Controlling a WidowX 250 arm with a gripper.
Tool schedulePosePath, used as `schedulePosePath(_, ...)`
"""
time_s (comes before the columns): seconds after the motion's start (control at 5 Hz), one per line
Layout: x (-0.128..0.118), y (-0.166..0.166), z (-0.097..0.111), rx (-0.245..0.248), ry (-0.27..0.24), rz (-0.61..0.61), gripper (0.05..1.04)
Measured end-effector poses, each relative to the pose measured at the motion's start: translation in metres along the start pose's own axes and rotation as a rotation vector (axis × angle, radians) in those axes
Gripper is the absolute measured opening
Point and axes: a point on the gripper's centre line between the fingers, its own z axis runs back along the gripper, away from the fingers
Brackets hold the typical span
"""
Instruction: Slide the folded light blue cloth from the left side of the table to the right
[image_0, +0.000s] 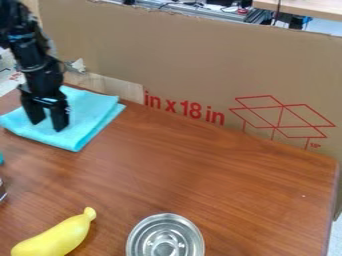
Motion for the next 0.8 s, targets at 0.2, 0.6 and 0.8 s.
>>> schedulePosePath(0.2, 0.017, -0.052, -0.003, -0.021, 0.018, -0.094, 1.0)
schedulePosePath(0.6, 0.034, -0.151, -0.009, -0.132, 0.034, -0.232, 1.001)
schedulePosePath(0.8, 0.029, -0.188, -0.017, -0.159, 0.076, -0.282, 1.001)
